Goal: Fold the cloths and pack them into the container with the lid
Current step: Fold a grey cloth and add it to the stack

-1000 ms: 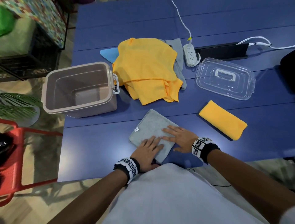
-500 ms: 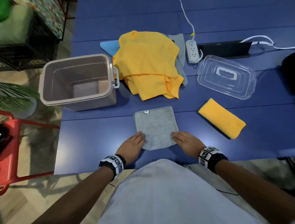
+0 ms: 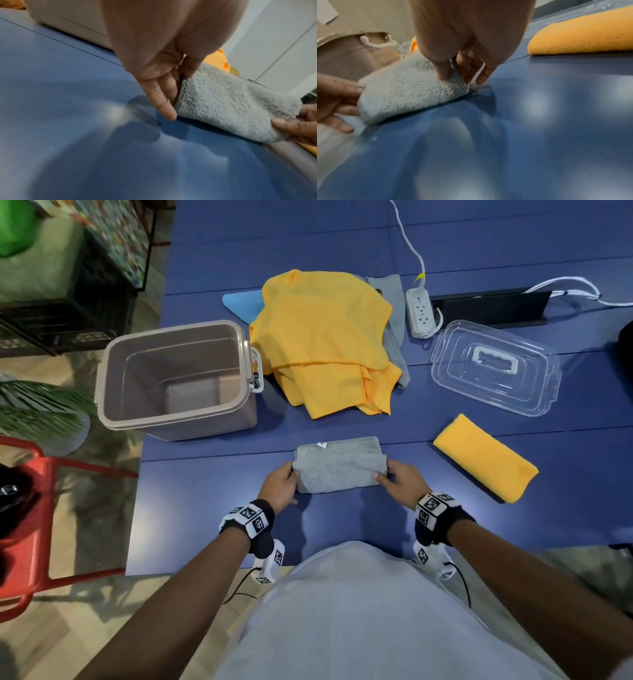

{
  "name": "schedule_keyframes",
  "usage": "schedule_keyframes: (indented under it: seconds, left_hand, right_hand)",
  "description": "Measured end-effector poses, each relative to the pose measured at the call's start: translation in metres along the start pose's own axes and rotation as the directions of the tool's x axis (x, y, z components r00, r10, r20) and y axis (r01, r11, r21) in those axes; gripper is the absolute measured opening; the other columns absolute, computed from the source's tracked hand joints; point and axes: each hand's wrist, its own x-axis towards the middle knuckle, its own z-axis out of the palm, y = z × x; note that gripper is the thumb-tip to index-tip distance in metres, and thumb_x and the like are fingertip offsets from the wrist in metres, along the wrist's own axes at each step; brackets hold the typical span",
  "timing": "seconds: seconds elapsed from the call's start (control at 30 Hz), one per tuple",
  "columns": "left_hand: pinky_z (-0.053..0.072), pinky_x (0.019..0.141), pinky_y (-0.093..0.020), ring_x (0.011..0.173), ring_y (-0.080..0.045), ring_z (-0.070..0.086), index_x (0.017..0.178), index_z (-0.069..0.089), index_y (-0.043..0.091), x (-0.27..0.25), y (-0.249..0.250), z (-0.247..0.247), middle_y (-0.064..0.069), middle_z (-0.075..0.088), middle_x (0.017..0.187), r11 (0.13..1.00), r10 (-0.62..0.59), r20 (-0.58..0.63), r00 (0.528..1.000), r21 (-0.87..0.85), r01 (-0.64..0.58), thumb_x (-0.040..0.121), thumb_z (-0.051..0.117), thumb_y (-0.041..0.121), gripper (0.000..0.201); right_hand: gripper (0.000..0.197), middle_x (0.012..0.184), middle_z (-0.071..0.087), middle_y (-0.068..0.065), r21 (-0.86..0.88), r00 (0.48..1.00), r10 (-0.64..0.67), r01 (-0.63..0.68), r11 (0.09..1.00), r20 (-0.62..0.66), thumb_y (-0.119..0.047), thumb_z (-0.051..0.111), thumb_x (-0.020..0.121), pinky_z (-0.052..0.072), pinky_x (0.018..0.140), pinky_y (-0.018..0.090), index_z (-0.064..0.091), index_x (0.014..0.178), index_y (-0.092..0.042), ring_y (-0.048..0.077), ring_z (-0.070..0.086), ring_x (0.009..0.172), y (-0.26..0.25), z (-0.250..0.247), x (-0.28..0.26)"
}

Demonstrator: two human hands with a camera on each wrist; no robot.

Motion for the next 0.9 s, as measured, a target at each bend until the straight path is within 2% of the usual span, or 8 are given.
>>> schedule_keyframes:
  seconds: [0.1, 0.33, 0.47, 0.53, 0.6, 0.67, 0.77, 0.9]
  left_hand:
    - [0.059, 0.056, -0.042, 0.089, -0.028, 0.056, 0.108, 0.056, 0.011, 0.015, 0.006, -0.004, -0.009, 0.054, 0.103, 0.996, -0.081, 0.015, 0.997, -0.031, 0.081, 0.101, 0.042, 0.022, 0.019]
    - [0.055, 0.046, -0.036, 0.066, -0.031, 0.064, 0.090, 0.055, 0.011, 0.038, 0.024, -0.007, -0.014, 0.060, 0.083, 0.983, -0.162, -0.023, 0.986, 0.089, 0.164, 0.102, 0.042, 0.029, 0.025]
    - [0.058, 0.058, -0.043, 0.074, -0.038, 0.067, 0.094, 0.056, 0.009, 0.042, 0.028, -0.003, -0.018, 0.066, 0.097, 0.962, -0.159, -0.114, 0.981, 0.207, 0.180, 0.099, 0.043, 0.030, 0.025]
    - [0.050, 0.067, -0.039, 0.089, -0.037, 0.061, 0.108, 0.049, 0.008, 0.038, 0.032, 0.002, -0.016, 0.059, 0.107, 0.927, -0.003, -0.232, 0.973, 0.364, 0.089, 0.096, 0.044, 0.026, 0.022]
    - [0.044, 0.073, -0.040, 0.101, -0.037, 0.053, 0.117, 0.046, 0.009, 0.033, 0.039, 0.013, -0.015, 0.050, 0.118, 0.780, 0.325, -0.245, 0.913, 0.616, -0.112, 0.092, 0.043, 0.027, 0.031]
    - [0.043, 0.090, -0.047, 0.122, -0.040, 0.043, 0.137, 0.040, 0.018, 0.035, 0.043, 0.028, -0.016, 0.038, 0.143, 0.518, 0.561, 0.025, 0.827, 0.769, -0.374, 0.093, 0.041, 0.039, 0.049]
    - [0.020, 0.109, -0.061, 0.146, -0.041, 0.006, 0.152, 0.002, 0.035, 0.049, 0.034, 0.048, -0.008, -0.005, 0.162, 0.194, 0.433, 0.470, 0.769, 0.785, -0.589, 0.096, 0.034, 0.057, 0.068]
    - [0.016, 0.110, -0.062, 0.147, -0.039, -0.002, 0.151, -0.011, 0.038, 0.062, 0.014, 0.036, -0.007, -0.012, 0.162, 0.101, 0.405, 0.524, 0.749, 0.789, -0.606, 0.096, 0.035, 0.058, 0.074]
  right_hand:
    - [0.028, 0.068, 0.054, -0.002, -0.008, 0.994, 0.095, -0.094, 0.996, 0.053, -0.035, 0.051, 0.097, 0.041, 0.062, 0.031, 0.059, 0.097, -0.008, 0.026, 0.054, 0.075, -0.008, -0.006, 0.017]
    - [0.045, 0.066, 0.050, 0.008, -0.110, 0.969, 0.239, -0.232, 0.966, 0.059, -0.042, 0.043, 0.099, 0.035, 0.064, 0.034, 0.040, 0.064, -0.013, 0.029, 0.052, 0.071, -0.012, -0.013, 0.048]
    - [0.043, 0.063, 0.045, 0.004, -0.272, 0.964, 0.263, -0.242, 0.932, 0.045, -0.039, 0.044, 0.097, 0.037, 0.062, 0.032, 0.039, 0.063, -0.013, 0.031, 0.052, 0.072, -0.024, -0.015, 0.056]
    - [0.031, 0.080, 0.048, 0.006, -0.342, 0.972, 0.233, -0.208, 0.916, 0.032, -0.038, 0.045, 0.096, 0.043, 0.065, 0.035, 0.044, 0.083, -0.009, 0.033, 0.055, 0.080, -0.028, -0.014, 0.059]
    - [0.032, 0.095, 0.046, 0.009, -0.368, 0.970, 0.239, -0.207, 0.907, 0.045, -0.039, 0.046, 0.094, 0.045, 0.068, 0.038, 0.040, 0.102, -0.008, 0.035, 0.056, 0.086, -0.030, -0.014, 0.061]
    - [0.033, 0.098, 0.049, 0.012, -0.350, 0.961, 0.258, -0.208, 0.913, 0.101, -0.038, 0.050, 0.093, 0.043, 0.065, 0.037, 0.034, 0.101, -0.010, 0.035, 0.057, 0.087, -0.031, -0.017, 0.069]
    - [0.036, 0.092, 0.052, 0.013, -0.310, 0.939, 0.271, -0.199, 0.930, 0.210, -0.037, 0.056, 0.092, 0.041, 0.065, 0.037, 0.031, 0.097, -0.011, 0.032, 0.055, 0.083, -0.030, -0.026, 0.079]
    - [0.034, 0.085, 0.060, 0.006, -0.196, 0.938, 0.257, -0.214, 0.957, 0.232, -0.046, 0.064, 0.085, 0.050, 0.070, 0.041, 0.049, 0.095, -0.017, 0.027, 0.058, 0.079, -0.038, -0.050, 0.091]
